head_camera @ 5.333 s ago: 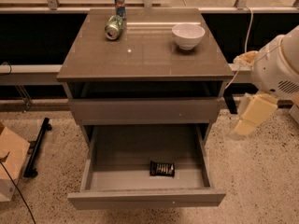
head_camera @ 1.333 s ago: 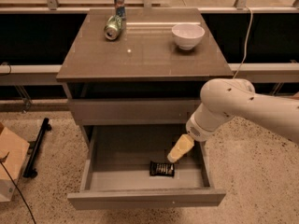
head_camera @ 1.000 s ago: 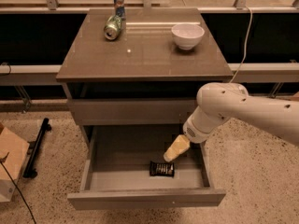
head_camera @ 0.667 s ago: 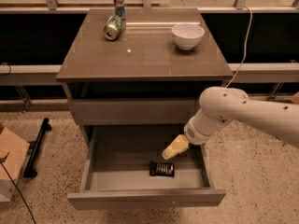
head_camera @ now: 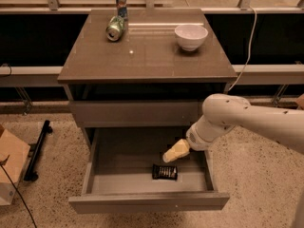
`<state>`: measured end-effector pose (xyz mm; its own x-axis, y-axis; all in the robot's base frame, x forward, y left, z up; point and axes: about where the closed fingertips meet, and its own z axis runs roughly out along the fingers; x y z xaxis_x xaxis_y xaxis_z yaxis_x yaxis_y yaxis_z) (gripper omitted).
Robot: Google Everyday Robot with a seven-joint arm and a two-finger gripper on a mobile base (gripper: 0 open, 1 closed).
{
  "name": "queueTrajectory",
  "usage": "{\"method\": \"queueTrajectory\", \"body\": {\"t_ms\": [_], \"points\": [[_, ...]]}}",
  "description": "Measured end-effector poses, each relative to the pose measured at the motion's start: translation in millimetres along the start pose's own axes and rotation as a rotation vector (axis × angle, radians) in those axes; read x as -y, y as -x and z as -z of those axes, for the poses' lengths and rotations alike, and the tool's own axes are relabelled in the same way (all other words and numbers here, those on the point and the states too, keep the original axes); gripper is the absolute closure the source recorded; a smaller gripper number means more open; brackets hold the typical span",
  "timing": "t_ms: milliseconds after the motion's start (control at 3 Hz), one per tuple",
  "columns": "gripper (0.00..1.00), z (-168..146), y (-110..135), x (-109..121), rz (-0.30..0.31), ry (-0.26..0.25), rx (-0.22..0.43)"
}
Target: Pick rxbar chocolate from middle drawer and place on counter
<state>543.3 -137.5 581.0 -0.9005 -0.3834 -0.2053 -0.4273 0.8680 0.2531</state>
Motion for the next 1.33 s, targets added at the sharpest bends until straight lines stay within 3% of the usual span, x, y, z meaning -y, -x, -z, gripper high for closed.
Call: {"method": "queueTrajectory", "body": {"t_ms": [333,667,1333], "points": [[0.0,-15,2,-10,-0.018,0.036,0.003],[0.0,-47,13,-21,-0.076,0.079,-0.021],[0.0,-95,23,-22,-0.215,0.113,-0.064]]}}
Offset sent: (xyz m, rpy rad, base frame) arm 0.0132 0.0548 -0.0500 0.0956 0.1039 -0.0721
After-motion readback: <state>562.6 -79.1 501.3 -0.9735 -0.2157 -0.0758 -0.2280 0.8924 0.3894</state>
